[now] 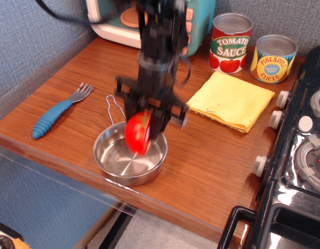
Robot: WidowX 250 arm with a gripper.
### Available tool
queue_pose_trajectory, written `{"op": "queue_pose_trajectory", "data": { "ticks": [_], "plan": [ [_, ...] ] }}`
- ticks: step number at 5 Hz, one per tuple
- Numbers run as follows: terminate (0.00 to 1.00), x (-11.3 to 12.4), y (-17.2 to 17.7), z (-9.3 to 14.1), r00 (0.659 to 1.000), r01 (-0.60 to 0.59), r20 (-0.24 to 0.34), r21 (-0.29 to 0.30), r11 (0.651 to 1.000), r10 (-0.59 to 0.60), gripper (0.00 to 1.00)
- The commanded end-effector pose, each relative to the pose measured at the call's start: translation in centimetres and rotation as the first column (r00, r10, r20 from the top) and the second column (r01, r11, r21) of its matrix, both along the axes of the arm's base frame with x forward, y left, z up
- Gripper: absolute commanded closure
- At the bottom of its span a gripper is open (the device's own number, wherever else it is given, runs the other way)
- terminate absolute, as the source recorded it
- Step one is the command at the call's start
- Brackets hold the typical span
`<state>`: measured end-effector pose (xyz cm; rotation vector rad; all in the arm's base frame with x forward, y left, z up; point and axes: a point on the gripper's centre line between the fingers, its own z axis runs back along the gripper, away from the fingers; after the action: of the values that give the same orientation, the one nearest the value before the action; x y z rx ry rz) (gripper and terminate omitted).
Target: Put the red pepper on the yellow cloth.
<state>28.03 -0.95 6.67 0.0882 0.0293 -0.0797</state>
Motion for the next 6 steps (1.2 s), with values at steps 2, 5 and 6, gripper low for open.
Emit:
{"op": "queue_pose_trajectory", "data": {
  "ticks": [2,5,6],
  "plan": [
    [0.0,8.0,-2.9,3.0,0.989,-0.109,0.096,-0.057,0.992,0.114,1.0],
    [0.0,14.2,-4.7,-1.6,0.981,-0.185,0.059,-0.037,0.982,0.187,1.0],
    [0.0,15.1,-5.3,-2.1,0.981,-0.185,0.052,-0.05,0.981,0.187,1.0]
  ]
}}
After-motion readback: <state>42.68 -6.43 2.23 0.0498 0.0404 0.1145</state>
